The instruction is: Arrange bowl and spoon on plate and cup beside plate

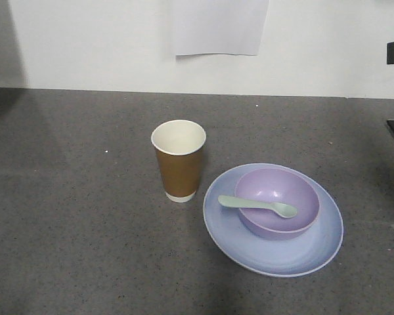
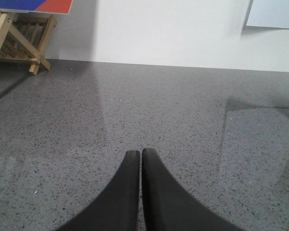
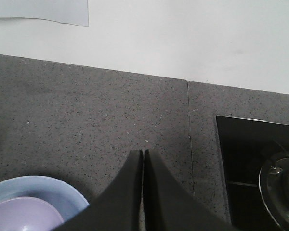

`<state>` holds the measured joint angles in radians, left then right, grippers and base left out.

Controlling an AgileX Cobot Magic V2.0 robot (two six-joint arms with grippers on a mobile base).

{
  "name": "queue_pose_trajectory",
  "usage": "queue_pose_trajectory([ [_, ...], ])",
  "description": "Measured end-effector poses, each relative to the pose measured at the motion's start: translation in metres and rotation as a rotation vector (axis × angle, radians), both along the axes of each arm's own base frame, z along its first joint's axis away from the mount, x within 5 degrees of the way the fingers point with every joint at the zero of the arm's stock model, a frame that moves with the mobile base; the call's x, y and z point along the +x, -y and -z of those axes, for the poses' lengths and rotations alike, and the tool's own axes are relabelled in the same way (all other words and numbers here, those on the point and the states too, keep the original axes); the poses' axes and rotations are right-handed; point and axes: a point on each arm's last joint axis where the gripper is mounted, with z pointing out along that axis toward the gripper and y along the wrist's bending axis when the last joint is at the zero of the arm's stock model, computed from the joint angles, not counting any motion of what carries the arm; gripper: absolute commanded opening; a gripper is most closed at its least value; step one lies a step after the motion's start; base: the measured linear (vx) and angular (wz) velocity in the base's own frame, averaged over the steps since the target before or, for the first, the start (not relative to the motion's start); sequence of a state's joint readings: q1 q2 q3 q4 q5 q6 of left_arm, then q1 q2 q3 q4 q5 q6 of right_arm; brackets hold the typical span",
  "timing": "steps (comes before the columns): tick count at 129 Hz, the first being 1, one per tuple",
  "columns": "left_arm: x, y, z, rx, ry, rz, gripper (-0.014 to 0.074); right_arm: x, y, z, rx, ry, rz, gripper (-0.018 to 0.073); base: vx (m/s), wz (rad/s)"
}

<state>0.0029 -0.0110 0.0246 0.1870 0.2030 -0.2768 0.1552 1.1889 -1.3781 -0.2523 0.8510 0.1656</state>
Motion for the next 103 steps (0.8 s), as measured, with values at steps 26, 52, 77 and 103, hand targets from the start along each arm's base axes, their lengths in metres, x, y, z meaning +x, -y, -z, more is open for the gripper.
queue_pose_trajectory([
  [26, 0.0, 0.0, 0.0, 0.0, 0.0, 0.0, -0.0008, 0.0, 0.0, 0.0, 0.0, 0.001, 0.0, -0.0008, 0.0, 0.0],
  [52, 0.0, 0.0, 0.0, 0.0, 0.0, 0.0, -0.0008, -0.027, 0.003, -0.007, -0.006, 0.076, -0.032, -0.0008, 0.0, 0.0],
  [77, 0.0, 0.0, 0.0, 0.0, 0.0, 0.0, -0.0008, -0.059, 0.003, 0.028, 0.017, 0.187, -0.088, -0.0008, 0.0, 0.0],
  [103, 0.0, 0.0, 0.0, 0.0, 0.0, 0.0, -0.0008, -0.094, 0.003, 0.103, 0.066, 0.235, -0.133, -0.0008, 0.0, 0.0],
])
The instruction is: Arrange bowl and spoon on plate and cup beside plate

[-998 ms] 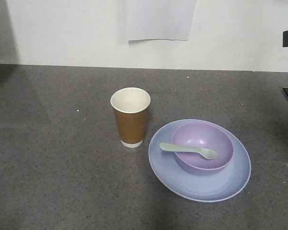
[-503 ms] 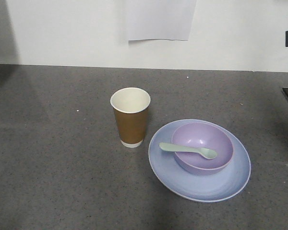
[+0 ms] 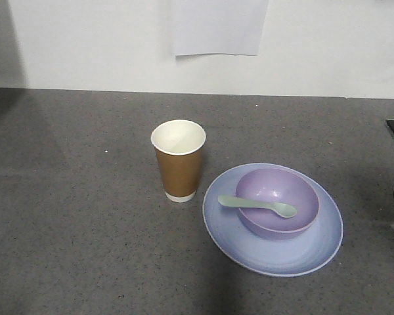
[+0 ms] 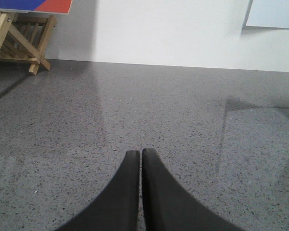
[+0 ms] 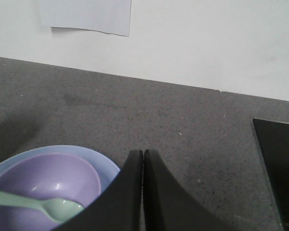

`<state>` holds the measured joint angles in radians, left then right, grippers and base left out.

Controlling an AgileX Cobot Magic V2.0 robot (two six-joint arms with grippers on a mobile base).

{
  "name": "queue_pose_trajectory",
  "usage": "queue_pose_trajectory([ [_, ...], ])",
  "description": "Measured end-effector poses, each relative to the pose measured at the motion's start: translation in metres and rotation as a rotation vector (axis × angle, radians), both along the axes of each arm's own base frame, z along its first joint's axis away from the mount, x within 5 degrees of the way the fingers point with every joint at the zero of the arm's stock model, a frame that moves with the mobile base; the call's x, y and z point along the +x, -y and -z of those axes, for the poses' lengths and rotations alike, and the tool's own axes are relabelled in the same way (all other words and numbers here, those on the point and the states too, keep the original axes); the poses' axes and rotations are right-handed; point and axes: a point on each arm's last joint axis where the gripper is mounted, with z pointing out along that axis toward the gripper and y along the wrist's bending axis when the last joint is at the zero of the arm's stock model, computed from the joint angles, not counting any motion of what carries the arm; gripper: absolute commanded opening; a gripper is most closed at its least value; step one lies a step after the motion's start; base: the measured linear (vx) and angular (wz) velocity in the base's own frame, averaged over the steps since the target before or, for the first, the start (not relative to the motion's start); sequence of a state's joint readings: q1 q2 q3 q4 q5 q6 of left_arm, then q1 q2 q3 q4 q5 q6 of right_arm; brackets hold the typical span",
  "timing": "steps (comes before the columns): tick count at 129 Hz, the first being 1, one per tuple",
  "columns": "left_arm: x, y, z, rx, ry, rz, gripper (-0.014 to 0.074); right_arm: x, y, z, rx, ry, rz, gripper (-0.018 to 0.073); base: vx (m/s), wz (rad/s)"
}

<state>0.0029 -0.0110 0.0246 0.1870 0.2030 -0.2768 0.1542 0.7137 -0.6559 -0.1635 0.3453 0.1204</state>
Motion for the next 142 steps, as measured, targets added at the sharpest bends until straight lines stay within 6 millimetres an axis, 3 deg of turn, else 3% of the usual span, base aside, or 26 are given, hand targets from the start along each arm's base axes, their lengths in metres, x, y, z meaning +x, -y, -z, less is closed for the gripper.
queue_pose_trajectory([
  [19, 0.0, 0.0, 0.0, 0.0, 0.0, 0.0, -0.0008, -0.026, 0.002, 0.053, 0.012, 0.045, -0.025, -0.0008, 0.0, 0.0],
  [57, 0.0, 0.0, 0.0, 0.0, 0.0, 0.0, -0.0008, -0.061, 0.016, 0.114, 0.111, 0.047, 0.103, -0.0008, 0.0, 0.0],
  [97, 0.0, 0.0, 0.0, 0.0, 0.0, 0.0, -0.0008, -0.082, 0.017, 0.147, 0.068, 0.177, 0.099, -0.0008, 0.0, 0.0],
  [142, 0.0, 0.0, 0.0, 0.0, -0.001, 0.0, -0.0008, -0.09, 0.018, 0.142, 0.066, 0.297, 0.094, -0.0008, 0.0, 0.0],
])
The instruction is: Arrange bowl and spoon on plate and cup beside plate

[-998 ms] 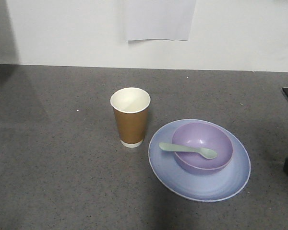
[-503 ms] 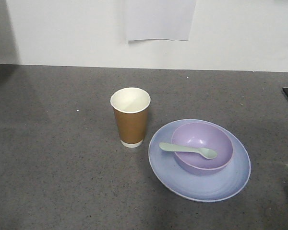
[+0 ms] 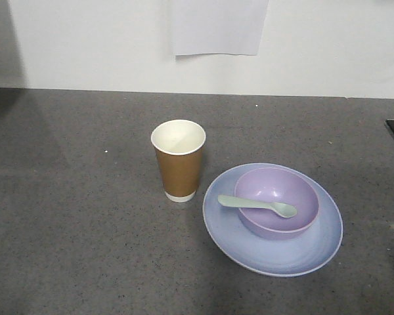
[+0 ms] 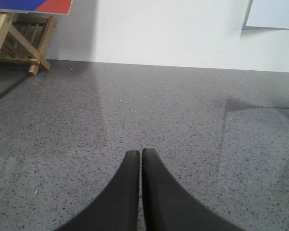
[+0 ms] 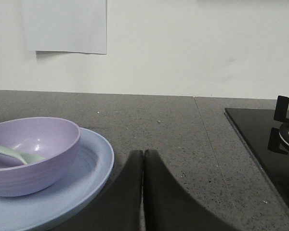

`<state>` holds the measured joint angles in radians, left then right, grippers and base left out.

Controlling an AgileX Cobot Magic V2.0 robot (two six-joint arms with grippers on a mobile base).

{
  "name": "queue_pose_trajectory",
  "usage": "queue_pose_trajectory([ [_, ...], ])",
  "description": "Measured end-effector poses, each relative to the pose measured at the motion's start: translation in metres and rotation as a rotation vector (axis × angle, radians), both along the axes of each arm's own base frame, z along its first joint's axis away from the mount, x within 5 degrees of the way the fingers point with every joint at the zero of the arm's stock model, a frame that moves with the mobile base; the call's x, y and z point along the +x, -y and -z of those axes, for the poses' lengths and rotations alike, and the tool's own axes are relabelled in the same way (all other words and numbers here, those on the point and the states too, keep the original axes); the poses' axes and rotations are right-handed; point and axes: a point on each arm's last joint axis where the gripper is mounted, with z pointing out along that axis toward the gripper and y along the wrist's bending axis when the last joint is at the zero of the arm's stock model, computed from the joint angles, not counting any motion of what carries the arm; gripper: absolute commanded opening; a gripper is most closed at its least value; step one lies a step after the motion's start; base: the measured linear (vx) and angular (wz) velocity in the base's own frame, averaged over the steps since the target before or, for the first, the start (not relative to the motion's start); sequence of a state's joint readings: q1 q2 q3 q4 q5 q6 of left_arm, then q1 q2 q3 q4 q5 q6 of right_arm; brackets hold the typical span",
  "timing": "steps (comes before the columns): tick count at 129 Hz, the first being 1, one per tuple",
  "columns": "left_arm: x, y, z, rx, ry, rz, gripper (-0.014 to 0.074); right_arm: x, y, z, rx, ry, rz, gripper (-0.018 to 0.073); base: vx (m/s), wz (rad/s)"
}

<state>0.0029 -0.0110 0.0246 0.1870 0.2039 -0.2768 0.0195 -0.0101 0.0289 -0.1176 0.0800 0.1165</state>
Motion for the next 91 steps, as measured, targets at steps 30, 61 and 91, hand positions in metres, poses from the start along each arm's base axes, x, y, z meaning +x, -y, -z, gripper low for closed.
queue_pose_trajectory([
  [30, 0.0, 0.0, 0.0, 0.0, 0.0, 0.0, -0.0008, -0.0002, 0.0, -0.0001, 0.0, 0.002, 0.0, -0.0008, 0.0, 0.0],
  [61, 0.0, 0.0, 0.0, 0.0, 0.0, 0.0, -0.0008, -0.0002, 0.0017, -0.0001, -0.003, 0.002, 0.029, -0.0008, 0.0, 0.0],
  [91, 0.0, 0.0, 0.0, 0.0, 0.0, 0.0, -0.0008, -0.0002, 0.0022, -0.0001, -0.003, 0.002, 0.038, -0.0008, 0.0, 0.0],
])
